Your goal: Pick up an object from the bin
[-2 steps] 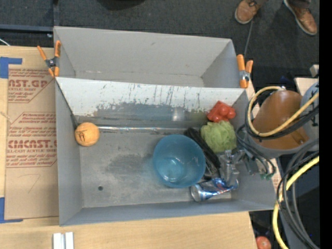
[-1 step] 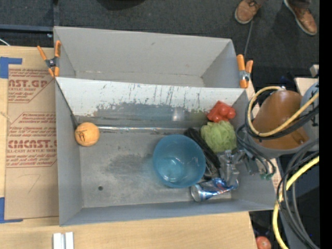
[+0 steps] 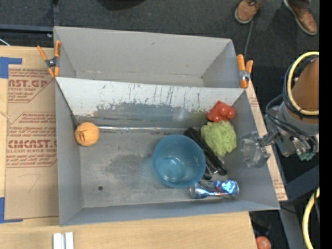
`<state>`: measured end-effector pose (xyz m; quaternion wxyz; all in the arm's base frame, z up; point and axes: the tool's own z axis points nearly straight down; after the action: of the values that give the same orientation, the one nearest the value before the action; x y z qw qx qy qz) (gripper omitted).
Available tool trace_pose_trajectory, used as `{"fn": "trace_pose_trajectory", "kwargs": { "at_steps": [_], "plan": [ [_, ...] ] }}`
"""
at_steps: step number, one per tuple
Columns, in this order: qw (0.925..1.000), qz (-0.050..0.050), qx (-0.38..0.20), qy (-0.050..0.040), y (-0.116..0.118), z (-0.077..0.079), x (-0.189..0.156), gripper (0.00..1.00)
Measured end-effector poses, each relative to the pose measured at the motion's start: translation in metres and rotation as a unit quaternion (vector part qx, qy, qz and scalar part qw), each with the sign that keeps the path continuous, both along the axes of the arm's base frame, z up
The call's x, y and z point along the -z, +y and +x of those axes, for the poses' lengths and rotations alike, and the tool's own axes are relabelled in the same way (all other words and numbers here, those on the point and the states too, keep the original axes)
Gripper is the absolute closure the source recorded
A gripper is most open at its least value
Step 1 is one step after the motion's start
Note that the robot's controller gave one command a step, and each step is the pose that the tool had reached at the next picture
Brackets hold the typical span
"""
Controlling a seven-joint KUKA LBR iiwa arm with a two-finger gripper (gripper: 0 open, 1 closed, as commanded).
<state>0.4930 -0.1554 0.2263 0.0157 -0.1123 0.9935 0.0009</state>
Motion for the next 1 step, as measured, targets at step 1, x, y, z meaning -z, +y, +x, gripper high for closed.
{"fn": "trace_pose_trajectory", "kwargs": {
  "at_steps": [1],
  "plan": [
    [1.0,0.0,0.0,0.0001,0.0,0.0,0.0001,1.0]
  ]
}}
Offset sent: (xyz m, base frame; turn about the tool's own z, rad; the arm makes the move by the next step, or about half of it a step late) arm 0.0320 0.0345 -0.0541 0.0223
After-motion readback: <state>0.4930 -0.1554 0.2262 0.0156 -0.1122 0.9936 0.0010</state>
